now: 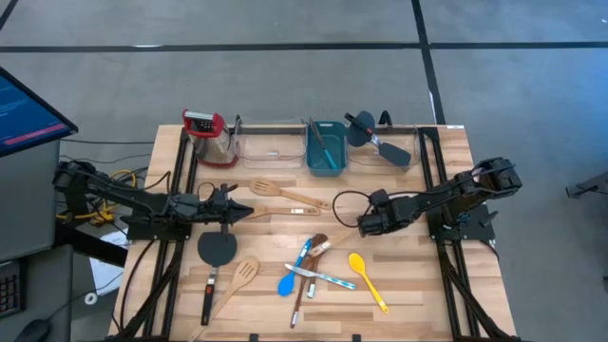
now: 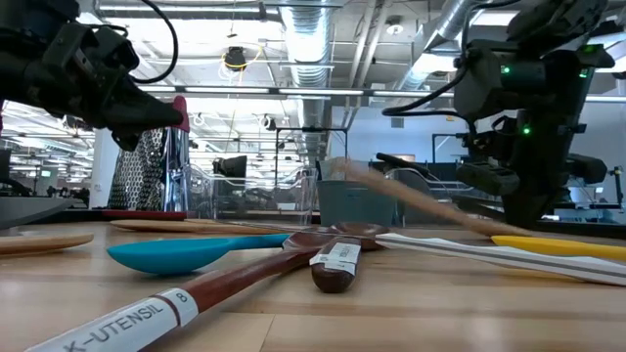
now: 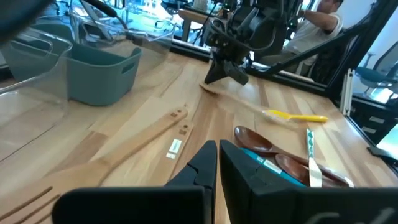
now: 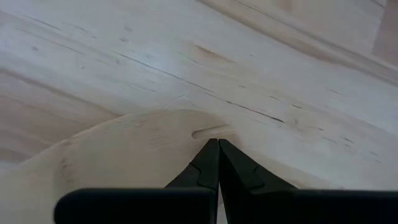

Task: Pick & Place Kitchen Items
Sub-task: Put the brown spork into the left transparent bin

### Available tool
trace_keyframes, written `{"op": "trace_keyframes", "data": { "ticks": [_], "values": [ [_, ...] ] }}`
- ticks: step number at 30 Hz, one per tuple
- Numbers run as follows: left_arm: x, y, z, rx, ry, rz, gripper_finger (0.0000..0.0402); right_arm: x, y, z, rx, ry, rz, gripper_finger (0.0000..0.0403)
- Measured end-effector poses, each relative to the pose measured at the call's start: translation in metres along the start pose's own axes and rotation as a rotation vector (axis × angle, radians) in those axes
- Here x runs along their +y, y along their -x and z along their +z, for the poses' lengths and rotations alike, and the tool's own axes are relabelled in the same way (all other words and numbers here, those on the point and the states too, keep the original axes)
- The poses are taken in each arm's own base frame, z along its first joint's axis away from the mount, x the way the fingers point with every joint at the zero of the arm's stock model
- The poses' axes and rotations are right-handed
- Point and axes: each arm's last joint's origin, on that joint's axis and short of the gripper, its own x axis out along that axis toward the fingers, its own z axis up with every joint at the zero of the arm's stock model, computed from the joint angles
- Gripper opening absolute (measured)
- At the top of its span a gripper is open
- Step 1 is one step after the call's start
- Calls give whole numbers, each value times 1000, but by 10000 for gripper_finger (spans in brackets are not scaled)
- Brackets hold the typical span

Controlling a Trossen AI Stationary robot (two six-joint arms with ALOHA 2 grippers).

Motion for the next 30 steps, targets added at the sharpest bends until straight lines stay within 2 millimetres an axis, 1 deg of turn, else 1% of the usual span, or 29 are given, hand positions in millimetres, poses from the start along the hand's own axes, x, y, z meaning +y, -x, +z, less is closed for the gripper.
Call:
{"op": "trace_keyframes", "data": {
  "ticks": [3,7,12,16,20,23,30],
  "values": [
    [-1,0,0,5,34,-28,8,0,0,0,2,0,1,0],
    [-4,0,3,-8,90,-110,8,0,0,0,3,0,2,0],
    [-6,0,10,-55,174,-131,8,0,-1,0,3,0,1,0],
    [-15,-10,25,-59,153,-133,3,0,-1,0,0,-2,4,0],
    [-28,-32,39,-13,77,-122,2,1,-1,0,-7,-6,11,0],
    [-40,-56,46,51,12,-101,2,1,-1,0,-15,-6,9,0],
    [-67,-118,57,290,-129,-16,1,1,-1,0,-21,-4,9,0]
  ]
}}
